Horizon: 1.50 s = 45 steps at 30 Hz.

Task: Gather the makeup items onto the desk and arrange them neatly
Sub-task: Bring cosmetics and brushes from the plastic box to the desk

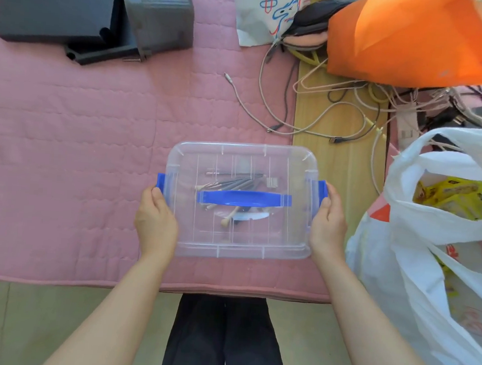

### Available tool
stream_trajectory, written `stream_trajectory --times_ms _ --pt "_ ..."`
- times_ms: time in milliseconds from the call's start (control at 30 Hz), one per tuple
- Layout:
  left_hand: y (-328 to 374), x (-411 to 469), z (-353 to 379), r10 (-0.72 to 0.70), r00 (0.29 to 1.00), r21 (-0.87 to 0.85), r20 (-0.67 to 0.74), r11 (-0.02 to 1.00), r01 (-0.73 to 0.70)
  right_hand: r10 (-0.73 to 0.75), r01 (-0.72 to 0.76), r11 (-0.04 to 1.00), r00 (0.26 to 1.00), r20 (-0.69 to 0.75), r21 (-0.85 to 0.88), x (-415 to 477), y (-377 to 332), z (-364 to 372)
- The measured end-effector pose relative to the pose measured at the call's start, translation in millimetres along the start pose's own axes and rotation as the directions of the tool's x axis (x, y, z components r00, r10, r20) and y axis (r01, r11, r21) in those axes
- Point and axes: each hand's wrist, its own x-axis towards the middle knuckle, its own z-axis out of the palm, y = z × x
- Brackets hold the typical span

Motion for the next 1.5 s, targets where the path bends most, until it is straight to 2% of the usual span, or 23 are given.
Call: stream_trajectory --times_ms 133,267,333,367,433,467,533,567,700,767,800,1000,1267,1500 --pt "0 7 2 -0.26 0.961 -0.221 0.091 0.936 0.275 0.045 -0.044 0.996 0.999 0.02 -0.074 6 -2 -4" --pt "-3 4 0 -0.308 0.95 -0.246 0.051 0.918 0.311 0.119 -0.106 0.975 0.991 0.056 -0.195 10 2 -10" --pt "-2 -3 -3 -0.242 0.97 -0.187 -0.014 0.954 0.235 0.146 -0.133 0.972 0.988 0.054 -0.194 9 2 -16" --pt "-2 -7 -4 -0.159 0.986 -0.141 -0.05 0.979 0.15 0.127 -0.117 0.973 0.991 0.037 -0.201 6 -1 -19" --pt "1 -16 -8 0.09 0.99 -0.052 -0.104 0.994 -0.096 -0.018 0.022 0.973 1.0 0.02 -0.229 -2 -9 -23" --pt "2 -19 -8 0.226 0.969 -0.001 -0.101 0.974 -0.227 -0.125 0.13 0.961 0.992 0.036 -0.244 -7 -14 -22" --pt "3 -24 -5 0.46 0.887 0.079 -0.025 0.886 -0.457 -0.311 0.327 0.908 0.945 0.1 -0.262 -18 -21 -16" --pt "4 -27 -2 0.545 0.838 0.1 0.035 0.832 -0.546 -0.359 0.383 0.882 0.923 0.136 -0.273 -22 -23 -12" --pt "13 -37 16 0.714 0.639 0.15 0.285 0.625 -0.766 -0.419 0.473 0.788 0.881 0.22 -0.395 -32 -21 5" --pt "12 -39 26 0.738 0.584 0.187 0.338 0.555 -0.811 -0.439 0.5 0.728 0.865 0.241 -0.469 -33 -16 11" --pt "12 -40 29 0.737 0.579 0.213 0.348 0.539 -0.815 -0.447 0.51 0.701 0.859 0.25 -0.498 -35 -15 12" --pt "14 -40 34 0.717 0.624 0.242 0.311 0.575 -0.781 -0.453 0.531 0.584 0.841 0.296 -0.614 -44 -18 25" --pt "23 -45 32 0.72 0.621 0.223 0.31 0.581 -0.783 -0.456 0.508 0.591 0.851 0.259 -0.626 -43 -27 26" --pt "53 -37 19 0.761 0.589 0.191 0.272 0.558 -0.808 -0.507 0.521 0.606 0.835 0.212 -0.601 -38 -56 16"
